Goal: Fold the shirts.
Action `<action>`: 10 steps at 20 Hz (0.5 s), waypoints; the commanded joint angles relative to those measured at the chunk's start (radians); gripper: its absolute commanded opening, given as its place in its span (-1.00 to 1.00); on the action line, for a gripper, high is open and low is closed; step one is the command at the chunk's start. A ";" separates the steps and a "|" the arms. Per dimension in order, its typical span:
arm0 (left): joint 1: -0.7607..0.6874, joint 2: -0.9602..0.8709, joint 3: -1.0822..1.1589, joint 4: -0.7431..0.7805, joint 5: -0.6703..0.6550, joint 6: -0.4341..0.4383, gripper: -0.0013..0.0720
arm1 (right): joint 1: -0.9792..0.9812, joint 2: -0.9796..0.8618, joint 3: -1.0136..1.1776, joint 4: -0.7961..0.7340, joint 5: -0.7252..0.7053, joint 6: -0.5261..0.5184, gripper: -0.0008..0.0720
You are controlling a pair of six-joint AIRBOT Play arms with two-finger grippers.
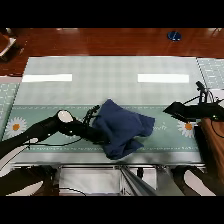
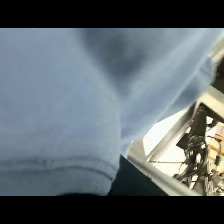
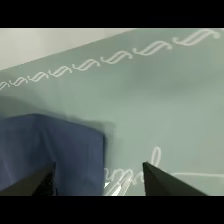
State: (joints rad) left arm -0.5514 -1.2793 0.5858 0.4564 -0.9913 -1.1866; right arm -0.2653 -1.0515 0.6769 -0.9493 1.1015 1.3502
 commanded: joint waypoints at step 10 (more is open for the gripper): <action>0.125 -0.029 0.068 -0.065 -0.038 0.094 -0.90 | 0.156 -0.225 0.059 -0.180 0.206 0.026 0.71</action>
State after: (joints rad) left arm -0.4393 -1.3067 0.6456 0.3958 -1.0256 -1.1034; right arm -0.1188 -1.2598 0.7330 -1.0351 1.2037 1.3560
